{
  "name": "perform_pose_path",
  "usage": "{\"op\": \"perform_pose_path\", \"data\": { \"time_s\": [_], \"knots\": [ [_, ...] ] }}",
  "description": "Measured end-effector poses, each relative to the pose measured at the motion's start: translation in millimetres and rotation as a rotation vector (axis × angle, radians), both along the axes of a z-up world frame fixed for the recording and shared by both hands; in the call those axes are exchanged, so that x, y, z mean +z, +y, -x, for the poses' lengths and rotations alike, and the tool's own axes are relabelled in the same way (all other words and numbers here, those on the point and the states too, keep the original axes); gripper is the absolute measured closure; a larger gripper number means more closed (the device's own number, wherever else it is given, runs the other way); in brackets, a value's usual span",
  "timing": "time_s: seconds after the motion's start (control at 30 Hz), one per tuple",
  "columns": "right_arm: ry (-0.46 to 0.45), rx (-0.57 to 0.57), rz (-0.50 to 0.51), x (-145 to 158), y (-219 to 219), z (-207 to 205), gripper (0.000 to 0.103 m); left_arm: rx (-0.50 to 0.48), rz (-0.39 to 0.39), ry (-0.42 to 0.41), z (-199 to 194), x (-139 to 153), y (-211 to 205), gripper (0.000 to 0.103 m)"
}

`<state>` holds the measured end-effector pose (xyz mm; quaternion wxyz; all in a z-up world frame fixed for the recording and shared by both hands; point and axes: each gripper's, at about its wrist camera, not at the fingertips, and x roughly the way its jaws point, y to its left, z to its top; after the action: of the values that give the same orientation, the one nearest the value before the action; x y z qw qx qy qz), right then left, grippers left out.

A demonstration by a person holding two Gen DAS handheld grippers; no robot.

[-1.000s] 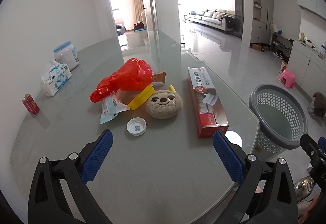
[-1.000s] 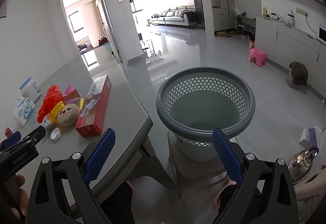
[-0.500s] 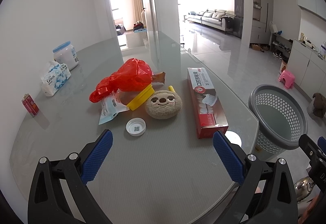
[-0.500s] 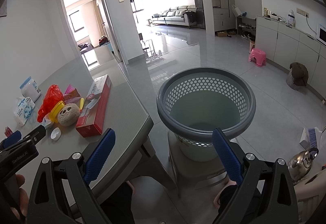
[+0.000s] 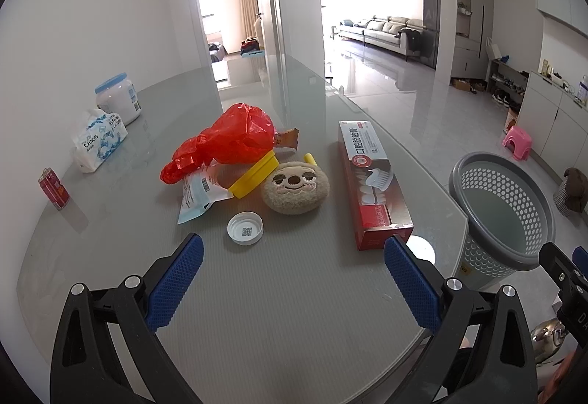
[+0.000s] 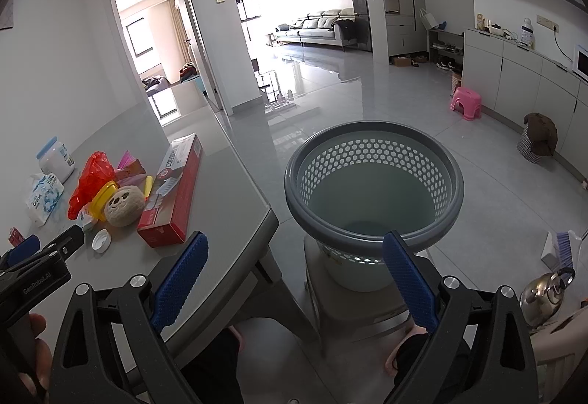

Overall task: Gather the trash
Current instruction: 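Move the right tool to the toothpaste box and close on it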

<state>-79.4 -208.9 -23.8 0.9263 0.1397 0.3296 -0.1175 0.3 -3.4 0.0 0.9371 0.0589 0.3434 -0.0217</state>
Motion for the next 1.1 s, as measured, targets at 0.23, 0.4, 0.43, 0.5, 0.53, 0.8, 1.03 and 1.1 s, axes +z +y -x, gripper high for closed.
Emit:
{"op": "perform_pose_path", "data": {
  "time_s": [0.23, 0.4, 0.43, 0.5, 0.53, 0.8, 1.03, 1.1],
  "knots": [
    [-0.006, 0.027, -0.019, -8, 9, -10, 0.011, 0.003, 0.012, 0.011, -2, -4, 2, 0.006],
    [-0.001, 0.084, -0.010, -11, 24, -23, 0.011, 0.027, 0.004, 0.009, -8, -12, 16, 0.006],
    [0.006, 0.099, -0.011, -13, 28, -27, 0.011, 0.037, 0.003, 0.009, -10, -12, 21, 0.006],
    [0.023, 0.130, -0.021, -17, 35, -37, 0.011, 0.055, 0.011, 0.012, -13, -14, 31, 0.006],
    [0.028, 0.142, -0.027, -18, 38, -41, 0.011, 0.068, 0.016, 0.016, -15, -15, 37, 0.006],
    [0.055, 0.247, -0.037, -21, 76, -102, 0.011, 0.162, 0.025, 0.045, -34, -29, 77, 0.006],
    [0.117, 0.274, -0.027, -35, 102, -156, 0.011, 0.198, 0.022, 0.063, -51, -39, 100, 0.006],
    [0.129, 0.276, -0.015, -38, 107, -167, 0.011, 0.201, 0.023, 0.069, -57, -42, 103, 0.006]
  ]
}}
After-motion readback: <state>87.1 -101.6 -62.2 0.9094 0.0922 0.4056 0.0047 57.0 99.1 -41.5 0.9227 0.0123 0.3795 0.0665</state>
